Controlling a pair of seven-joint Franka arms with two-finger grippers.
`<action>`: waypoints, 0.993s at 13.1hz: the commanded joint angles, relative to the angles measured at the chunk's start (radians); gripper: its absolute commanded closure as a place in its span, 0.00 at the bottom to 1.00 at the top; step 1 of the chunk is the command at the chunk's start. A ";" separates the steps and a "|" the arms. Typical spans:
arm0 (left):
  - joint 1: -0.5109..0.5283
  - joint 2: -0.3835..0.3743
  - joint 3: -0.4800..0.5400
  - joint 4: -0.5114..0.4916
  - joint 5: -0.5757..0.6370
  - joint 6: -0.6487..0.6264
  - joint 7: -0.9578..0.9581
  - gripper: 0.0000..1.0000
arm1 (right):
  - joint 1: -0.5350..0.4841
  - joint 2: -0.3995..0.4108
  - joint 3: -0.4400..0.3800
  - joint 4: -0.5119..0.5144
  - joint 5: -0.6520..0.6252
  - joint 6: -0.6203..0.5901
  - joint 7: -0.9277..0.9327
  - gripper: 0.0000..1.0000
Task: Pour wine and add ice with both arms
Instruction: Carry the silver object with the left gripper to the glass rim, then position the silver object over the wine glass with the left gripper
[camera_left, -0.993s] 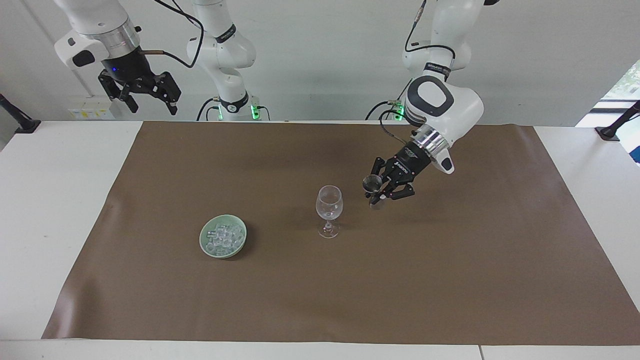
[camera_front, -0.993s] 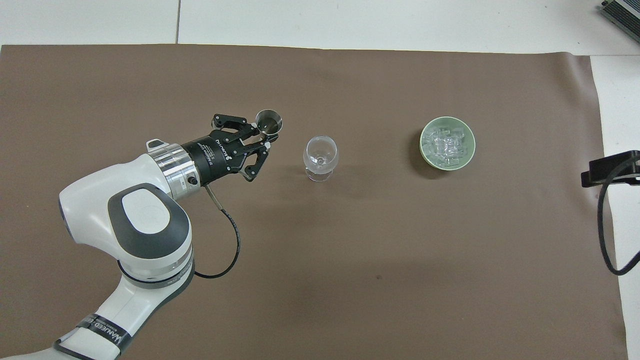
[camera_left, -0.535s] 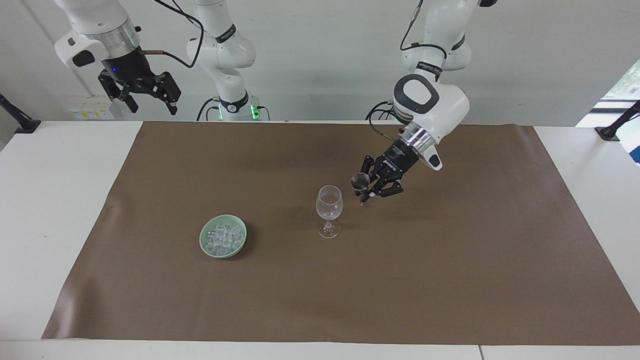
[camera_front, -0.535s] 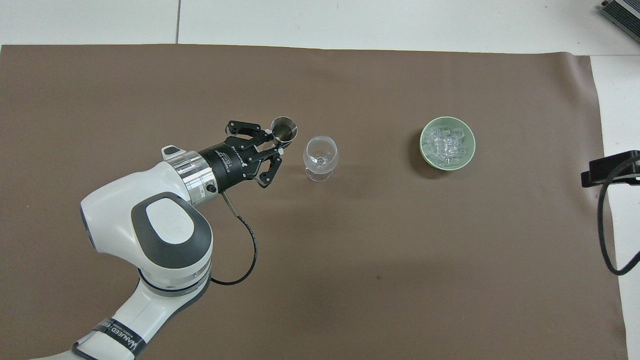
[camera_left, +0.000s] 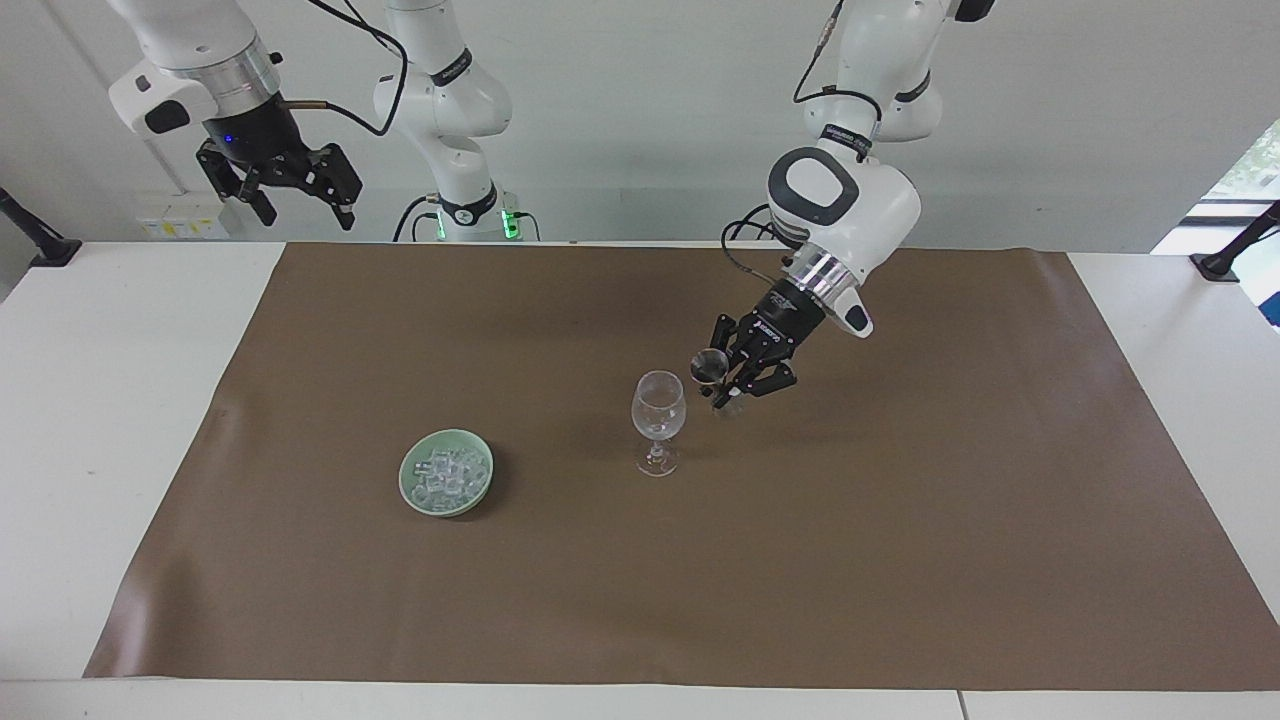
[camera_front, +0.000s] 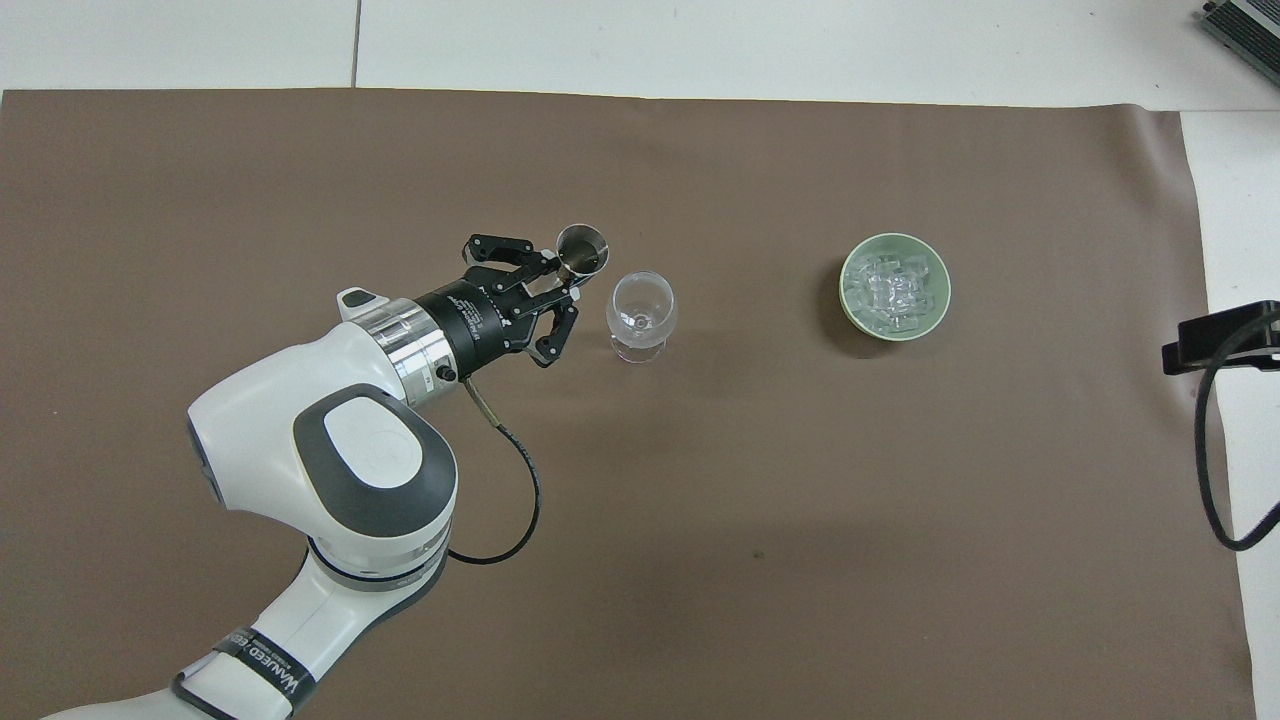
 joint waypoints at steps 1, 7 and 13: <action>0.008 0.030 -0.015 0.034 0.062 0.041 0.001 1.00 | -0.004 0.000 -0.001 0.011 0.019 -0.019 -0.016 0.00; 0.006 0.039 -0.030 0.034 0.122 0.098 0.024 1.00 | -0.004 0.000 -0.001 0.011 0.019 -0.019 -0.016 0.00; 0.006 0.039 -0.051 0.023 0.124 0.136 0.126 1.00 | -0.004 0.000 -0.001 0.011 0.019 -0.019 -0.016 0.00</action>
